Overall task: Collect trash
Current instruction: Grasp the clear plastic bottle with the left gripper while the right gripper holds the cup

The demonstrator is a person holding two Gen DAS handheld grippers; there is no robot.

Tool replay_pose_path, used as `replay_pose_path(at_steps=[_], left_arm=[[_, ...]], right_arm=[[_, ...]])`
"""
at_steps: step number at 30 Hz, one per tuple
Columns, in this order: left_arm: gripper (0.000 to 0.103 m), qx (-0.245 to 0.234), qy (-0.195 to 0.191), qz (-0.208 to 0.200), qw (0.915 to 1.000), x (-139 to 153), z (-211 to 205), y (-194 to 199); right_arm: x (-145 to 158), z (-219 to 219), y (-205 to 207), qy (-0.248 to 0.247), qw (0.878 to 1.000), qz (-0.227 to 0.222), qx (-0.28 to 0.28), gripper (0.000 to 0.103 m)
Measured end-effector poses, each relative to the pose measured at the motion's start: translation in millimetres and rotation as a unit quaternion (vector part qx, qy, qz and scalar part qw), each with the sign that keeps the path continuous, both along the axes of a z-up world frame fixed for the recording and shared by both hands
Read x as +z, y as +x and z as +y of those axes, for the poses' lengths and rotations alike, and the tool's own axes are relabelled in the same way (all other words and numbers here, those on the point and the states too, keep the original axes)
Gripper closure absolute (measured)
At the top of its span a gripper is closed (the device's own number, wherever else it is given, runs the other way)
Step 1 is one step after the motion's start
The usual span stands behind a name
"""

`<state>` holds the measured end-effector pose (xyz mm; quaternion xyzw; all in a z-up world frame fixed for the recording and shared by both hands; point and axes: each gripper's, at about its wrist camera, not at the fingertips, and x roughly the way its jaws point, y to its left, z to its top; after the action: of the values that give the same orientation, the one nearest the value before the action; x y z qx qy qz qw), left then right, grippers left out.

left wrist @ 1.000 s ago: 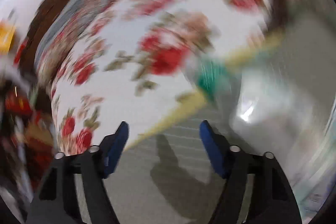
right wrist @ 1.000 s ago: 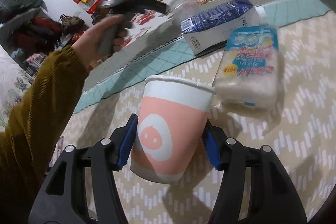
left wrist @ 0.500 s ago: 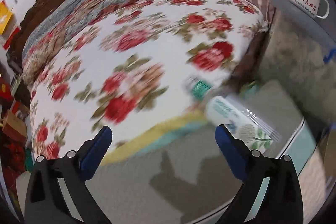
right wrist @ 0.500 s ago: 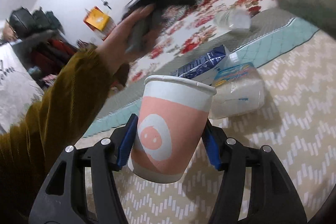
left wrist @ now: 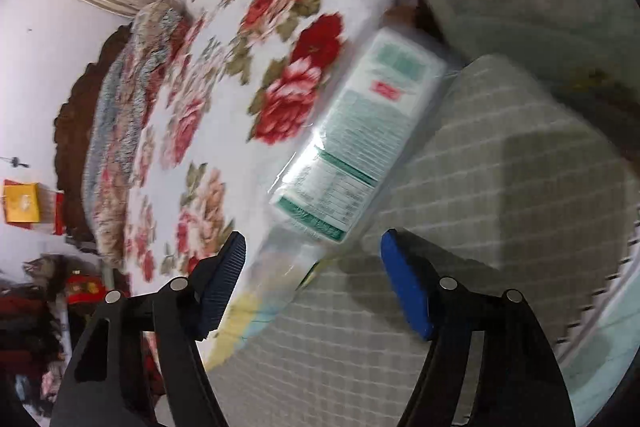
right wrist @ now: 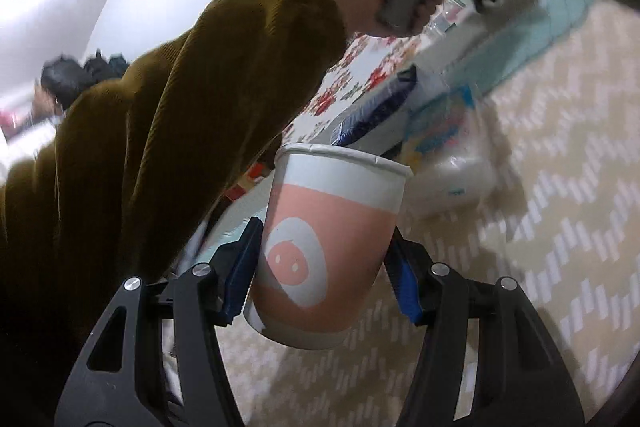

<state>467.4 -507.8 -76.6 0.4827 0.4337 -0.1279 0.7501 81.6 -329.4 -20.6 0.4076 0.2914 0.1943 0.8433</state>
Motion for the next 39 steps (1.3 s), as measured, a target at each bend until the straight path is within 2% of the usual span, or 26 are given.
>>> replay_pose_path(at_steps=[2,6,10,12,15,18,20,23,26,30,34,35,36,39], left_arm=[[0.033,0.008,-0.017,0.001,0.9998,2.5,11.0,7.8],[0.033,0.086,-0.01,0.008,0.9962,-9.0,48.3,42.4],[0.033,0.104,-0.038,0.016,0.9937,-9.8,72.2,55.4],[0.033,0.077,-0.058,0.01,0.9953,-2.9,73.8,49.3],[0.022,0.009,-0.051,-0.03,0.9982,5.5,63.9,33.6],[0.014,-0.04,-0.063,-0.059,0.9955,18.2,50.3,21.9],[0.014,-0.062,-0.074,-0.064,0.9932,24.9,39.3,13.8],[0.01,-0.101,-0.064,-0.071,0.9903,23.4,21.0,4.3],[0.01,-0.121,-0.051,-0.07,0.9889,15.8,1.8,2.7],[0.008,-0.115,-0.057,-0.058,0.99,9.0,-21.6,14.3],[0.012,-0.104,-0.073,-0.033,0.9913,-0.5,-40.0,22.6],[0.017,-0.101,-0.078,-0.024,0.9915,-4.6,-42.6,23.9],[0.032,-0.098,-0.088,-0.003,0.9913,-8.4,-42.8,25.5],[0.038,-0.087,-0.131,0.014,0.9875,-4.9,-36.7,30.6]], right_arm=[[1.8,-1.0,-1.7,-0.005,1.0,-0.005,-0.006,0.043],[1.2,3.7,-4.2,-0.014,1.0,0.001,-0.006,0.043],[1.8,3.8,-4.8,-0.013,1.0,0.004,-0.015,0.043],[-2.4,-0.2,0.4,-0.011,1.0,0.012,-0.013,0.043],[-4.9,-4.8,4.8,0.0,1.0,0.018,-0.014,0.043],[-9.1,-6.9,6.2,0.009,1.0,0.023,-0.011,0.043],[-8.5,-8.7,4.7,0.017,0.999,0.025,-0.011,0.043],[-12.8,-14.9,6.0,0.028,0.999,0.03,-0.016,0.043],[-15.6,-18.8,8.1,0.029,0.999,0.029,-0.02,0.043],[-19.9,-20.5,7.5,0.04,0.998,0.032,-0.022,0.043],[-25.0,-21.9,8.0,0.049,0.998,0.034,-0.021,0.043],[-26.0,-21.6,7.4,0.051,0.998,0.034,-0.021,0.043],[-26.1,-22.2,6.6,0.051,0.998,0.034,-0.022,0.043],[-28.5,-24.0,5.4,0.054,0.998,0.034,-0.024,0.043]])
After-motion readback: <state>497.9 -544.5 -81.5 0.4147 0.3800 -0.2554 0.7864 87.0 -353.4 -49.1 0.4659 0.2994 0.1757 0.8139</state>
